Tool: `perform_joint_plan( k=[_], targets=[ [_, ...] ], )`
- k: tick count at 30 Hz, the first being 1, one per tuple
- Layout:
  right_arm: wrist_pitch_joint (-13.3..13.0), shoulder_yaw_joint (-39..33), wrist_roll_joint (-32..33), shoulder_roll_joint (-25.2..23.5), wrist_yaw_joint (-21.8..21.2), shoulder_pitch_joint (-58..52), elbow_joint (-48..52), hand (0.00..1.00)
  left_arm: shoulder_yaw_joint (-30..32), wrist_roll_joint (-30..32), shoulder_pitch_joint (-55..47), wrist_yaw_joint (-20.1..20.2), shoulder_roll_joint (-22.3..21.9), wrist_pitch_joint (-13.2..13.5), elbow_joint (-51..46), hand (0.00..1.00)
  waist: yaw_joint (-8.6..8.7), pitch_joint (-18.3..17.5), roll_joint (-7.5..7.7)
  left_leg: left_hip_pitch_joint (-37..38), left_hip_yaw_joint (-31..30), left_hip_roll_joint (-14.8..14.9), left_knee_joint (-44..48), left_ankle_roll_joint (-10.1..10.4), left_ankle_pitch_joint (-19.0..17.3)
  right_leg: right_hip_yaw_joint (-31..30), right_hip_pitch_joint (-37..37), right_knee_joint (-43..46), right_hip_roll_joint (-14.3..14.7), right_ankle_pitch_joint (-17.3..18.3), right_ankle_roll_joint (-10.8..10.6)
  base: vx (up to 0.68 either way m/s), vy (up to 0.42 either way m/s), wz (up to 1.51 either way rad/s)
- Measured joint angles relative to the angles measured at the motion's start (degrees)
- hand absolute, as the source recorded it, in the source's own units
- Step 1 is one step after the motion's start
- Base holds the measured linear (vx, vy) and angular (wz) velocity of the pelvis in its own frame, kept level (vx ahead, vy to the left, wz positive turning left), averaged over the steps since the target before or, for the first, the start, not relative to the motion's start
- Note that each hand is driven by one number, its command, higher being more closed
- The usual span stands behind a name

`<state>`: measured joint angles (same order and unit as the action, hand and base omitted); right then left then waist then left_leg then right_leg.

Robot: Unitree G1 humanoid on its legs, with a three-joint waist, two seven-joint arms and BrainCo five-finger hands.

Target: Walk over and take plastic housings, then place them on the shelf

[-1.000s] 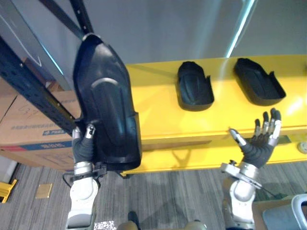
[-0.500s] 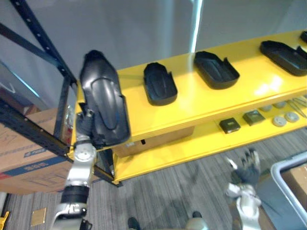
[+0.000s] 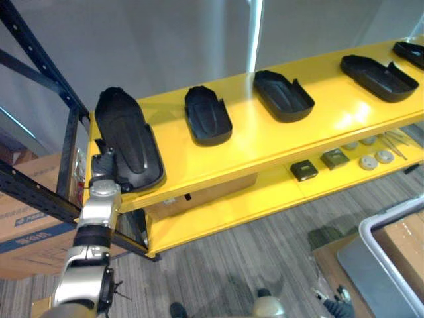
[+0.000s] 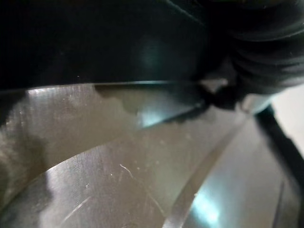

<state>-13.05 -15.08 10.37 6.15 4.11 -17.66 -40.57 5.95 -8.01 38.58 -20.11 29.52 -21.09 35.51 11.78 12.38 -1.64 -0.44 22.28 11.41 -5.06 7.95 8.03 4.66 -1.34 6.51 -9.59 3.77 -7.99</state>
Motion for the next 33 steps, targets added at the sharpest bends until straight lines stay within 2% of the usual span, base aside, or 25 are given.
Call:
perform_joint_plan(
  k=[3,6,8,12,18,27,33],
  targets=[
    [0.6,2.4,1.1,0.3,-1.9,2.1,-0.8,0.00,-0.1,-0.5,3.9,-0.5,2.5,-0.5,1.7,1.00,-0.09,2.5,0.96,-2.4,-0.5,-0.3,0.1,-0.4,0.8,0.0,-2.8,1.4,-0.3,-0.1,-0.1,-0.04,0.013,0.09],
    [0.6,3.6,3.1,0.6,-2.9,4.6,-1.1,0.00,-0.1,-0.6,6.5,-1.7,4.0,-0.5,2.3,1.00,-0.22,6.1,1.09,-3.4,-1.2,-0.6,0.3,-0.7,1.5,0.1,-4.2,3.0,-0.6,0.0,0.0,0.00,0.011,0.10],
    [0.6,4.3,3.7,1.1,-3.1,5.3,-1.4,0.00,0.0,-0.6,9.1,-2.1,4.1,-0.5,2.3,1.00,-1.14,7.0,0.77,-4.8,-1.3,-0.7,0.3,-1.0,1.8,0.1,-5.9,3.9,-0.7,0.2,0.0,-0.01,-0.003,0.07],
    [0.5,4.6,6.2,1.8,-3.3,6.7,-1.8,0.00,-0.5,-0.5,12.5,-2.1,6.4,-0.5,3.6,1.00,-1.09,9.5,0.95,-4.7,-1.5,-1.2,0.4,-1.1,1.9,0.0,-6.9,6.3,-1.2,1.6,-0.1,0.01,-0.007,0.03],
    [0.6,5.7,7.0,2.2,-4.1,6.8,-4.2,0.00,-2.4,0.6,13.7,-0.4,9.2,-0.6,4.0,1.00,-1.13,10.1,0.90,-4.8,-1.5,-1.2,0.4,-1.1,1.9,0.0,-8.1,8.8,-1.3,3.4,0.3,0.03,-0.017,0.02],
    [0.6,5.7,8.6,2.3,-4.4,7.6,-5.9,0.00,-4.7,2.3,19.1,3.3,12.7,-0.5,5.2,1.00,-1.24,12.9,1.07,-5.7,-1.3,-1.2,0.4,-1.1,2.0,-0.4,-9.5,9.6,-1.3,3.7,0.4,0.00,-0.003,-0.01],
    [0.5,5.7,8.6,2.2,-4.6,7.7,-7.4,0.00,-4.9,2.3,20.2,5.4,12.9,-0.4,6.6,1.00,-0.99,13.0,1.09,-5.7,-1.2,-1.2,0.4,-1.0,2.0,-0.5,-9.6,9.6,-1.3,3.7,0.4,0.00,-0.002,-0.01]
  ],
)
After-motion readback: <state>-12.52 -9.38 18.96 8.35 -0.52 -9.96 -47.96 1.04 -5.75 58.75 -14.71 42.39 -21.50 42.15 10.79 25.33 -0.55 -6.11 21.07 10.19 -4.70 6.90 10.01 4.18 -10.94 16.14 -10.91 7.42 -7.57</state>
